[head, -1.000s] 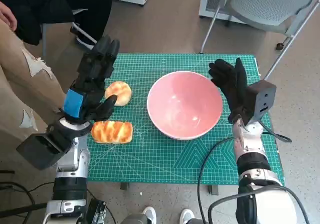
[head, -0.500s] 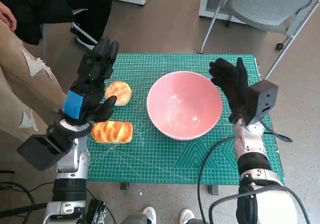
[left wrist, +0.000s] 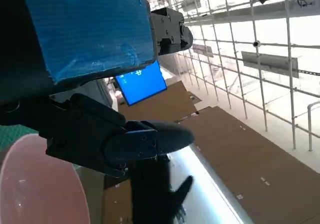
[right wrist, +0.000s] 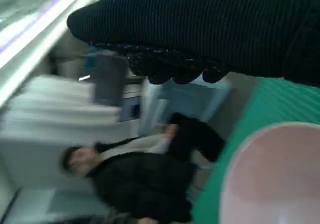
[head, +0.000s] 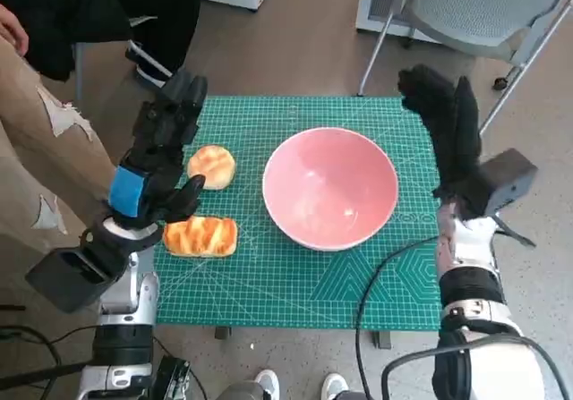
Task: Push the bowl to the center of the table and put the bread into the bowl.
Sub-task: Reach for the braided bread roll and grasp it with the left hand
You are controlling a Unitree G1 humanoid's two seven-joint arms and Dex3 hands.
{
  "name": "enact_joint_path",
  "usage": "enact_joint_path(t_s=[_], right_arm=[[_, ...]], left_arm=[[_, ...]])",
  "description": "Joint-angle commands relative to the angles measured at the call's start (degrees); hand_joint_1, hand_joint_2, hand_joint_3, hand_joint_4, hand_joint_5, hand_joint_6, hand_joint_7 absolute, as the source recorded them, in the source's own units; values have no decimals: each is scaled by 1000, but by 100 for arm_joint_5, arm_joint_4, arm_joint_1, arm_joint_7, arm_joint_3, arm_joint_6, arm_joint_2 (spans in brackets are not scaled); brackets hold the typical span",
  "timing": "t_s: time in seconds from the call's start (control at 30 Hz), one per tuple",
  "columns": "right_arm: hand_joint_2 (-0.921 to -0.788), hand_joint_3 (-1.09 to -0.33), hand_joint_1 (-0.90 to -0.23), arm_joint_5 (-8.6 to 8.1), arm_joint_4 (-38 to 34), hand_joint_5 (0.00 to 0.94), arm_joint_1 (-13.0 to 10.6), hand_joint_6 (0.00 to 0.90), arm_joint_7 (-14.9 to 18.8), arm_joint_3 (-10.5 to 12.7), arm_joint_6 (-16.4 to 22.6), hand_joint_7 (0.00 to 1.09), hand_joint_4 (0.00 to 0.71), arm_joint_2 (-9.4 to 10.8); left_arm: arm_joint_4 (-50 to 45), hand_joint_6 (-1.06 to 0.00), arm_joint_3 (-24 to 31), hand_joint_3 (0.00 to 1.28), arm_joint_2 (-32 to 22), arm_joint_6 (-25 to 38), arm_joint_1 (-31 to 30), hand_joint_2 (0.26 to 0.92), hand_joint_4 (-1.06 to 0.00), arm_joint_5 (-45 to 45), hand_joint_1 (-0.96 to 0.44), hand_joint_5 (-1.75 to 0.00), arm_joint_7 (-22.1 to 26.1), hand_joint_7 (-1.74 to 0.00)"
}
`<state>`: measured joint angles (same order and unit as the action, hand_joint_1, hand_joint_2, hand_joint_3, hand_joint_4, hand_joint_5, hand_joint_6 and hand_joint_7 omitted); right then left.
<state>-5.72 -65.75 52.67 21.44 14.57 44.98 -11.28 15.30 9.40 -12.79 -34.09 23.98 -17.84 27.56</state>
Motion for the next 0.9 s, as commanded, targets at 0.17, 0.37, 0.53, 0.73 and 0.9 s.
enact_joint_path(t_s=[0.17, 0.37, 0.53, 0.73, 0.9], right_arm=[[-921, -818, -647, -311, 648, 3, -420, 247, 650, -177, 757, 15, 198, 136], [-921, -813, -644, -486, 1001, 4, -569, 250, 877, -296, 966, 18, 200, 226], [-921, -809, -650, -570, 1361, 4, -747, 252, 947, -404, 926, 20, 200, 296], [-921, -800, -659, -633, 1727, 1, -962, 249, 950, -530, 877, 20, 196, 349], [-921, -797, -664, -605, 1925, 0, -1103, 246, 872, -593, 851, 20, 192, 372]], left_arm=[[-121, 1, -24, 542, 72, -4, -59, 921, -37, 47, -740, -2, -117, -301], [-79, 1, -62, 543, 114, -61, -32, 921, -39, 100, -739, -2, -150, -299], [6, 1, -82, 540, 138, -106, 6, 921, -40, 112, -740, -3, -134, -301], [124, 1, -107, 532, 138, -171, 55, 921, -44, 120, -745, -5, -89, -303], [185, 1, -116, 526, 119, -165, 88, 921, -48, 89, -747, -7, -42, -298]])
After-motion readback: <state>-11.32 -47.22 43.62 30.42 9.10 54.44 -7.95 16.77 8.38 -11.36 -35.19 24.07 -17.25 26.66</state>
